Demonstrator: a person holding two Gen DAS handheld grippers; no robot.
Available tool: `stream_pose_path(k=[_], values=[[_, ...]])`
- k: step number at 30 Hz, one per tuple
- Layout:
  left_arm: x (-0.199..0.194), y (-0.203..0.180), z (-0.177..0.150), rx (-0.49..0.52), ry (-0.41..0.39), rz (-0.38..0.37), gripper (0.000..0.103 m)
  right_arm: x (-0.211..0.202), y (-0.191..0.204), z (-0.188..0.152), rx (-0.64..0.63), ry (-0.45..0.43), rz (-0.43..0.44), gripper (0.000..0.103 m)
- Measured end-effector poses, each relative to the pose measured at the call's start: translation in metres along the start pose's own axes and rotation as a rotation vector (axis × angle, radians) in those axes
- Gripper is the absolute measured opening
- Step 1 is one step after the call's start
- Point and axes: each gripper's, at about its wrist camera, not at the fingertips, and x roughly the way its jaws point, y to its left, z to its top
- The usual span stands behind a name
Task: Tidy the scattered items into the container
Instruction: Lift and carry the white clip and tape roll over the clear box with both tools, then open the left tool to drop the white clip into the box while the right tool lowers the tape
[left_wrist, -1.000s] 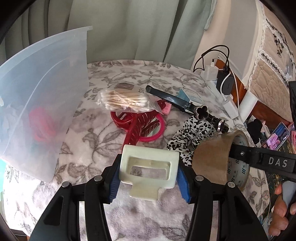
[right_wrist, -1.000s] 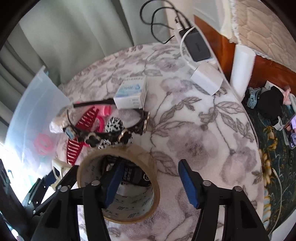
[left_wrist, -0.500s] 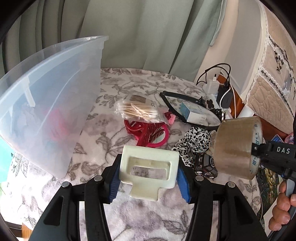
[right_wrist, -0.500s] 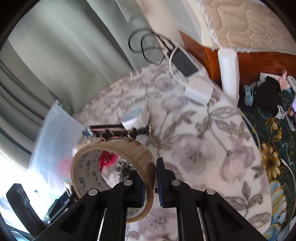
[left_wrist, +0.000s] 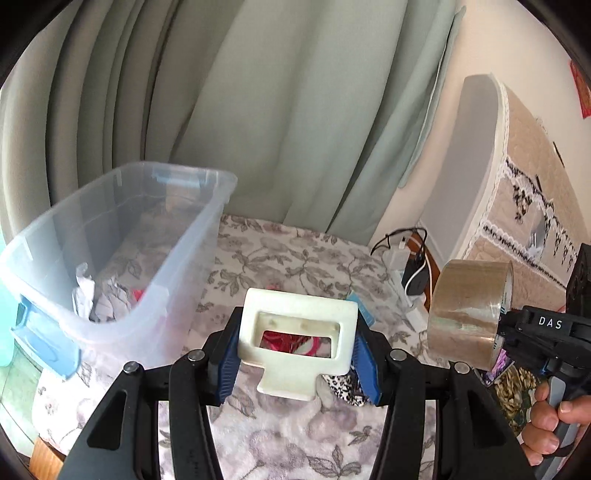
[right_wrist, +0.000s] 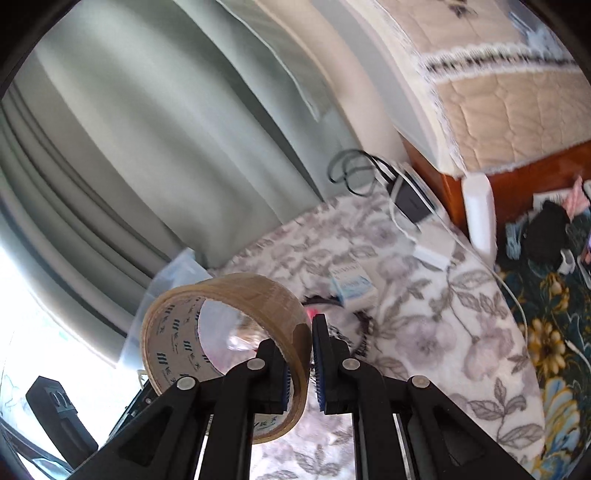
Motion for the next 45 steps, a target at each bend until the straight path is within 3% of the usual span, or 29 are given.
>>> stream_pose_path(k=[6, 11, 20, 31, 45], values=[[-0.034, 0.033, 0.031, -0.065, -0.119, 0.042, 0.055, -0.004, 0.042, 0.006, -0.063, -0.016, 0.053, 0.011], [-0.06, 0.082, 0.035, -0.153, -0.185, 0.12, 0.055, -0.006, 0.079, 0.01, -0.117, -0.027, 0.097, 0.011], [-0.072, 0.159, 0.035, -0.298, -0.213, 0.216, 0.055, 0.05, 0.157, -0.009, -0.23, 0.071, 0.159, 0.011], [-0.062, 0.2, 0.036, -0.33, -0.193, 0.221, 0.055, 0.125, 0.222, -0.038, -0.379, 0.211, 0.214, 0.012], [-0.074, 0.225, 0.034, -0.334, -0.155, 0.23, 0.055, 0.169, 0.228, -0.048, -0.393, 0.282, 0.21, 0.012]])
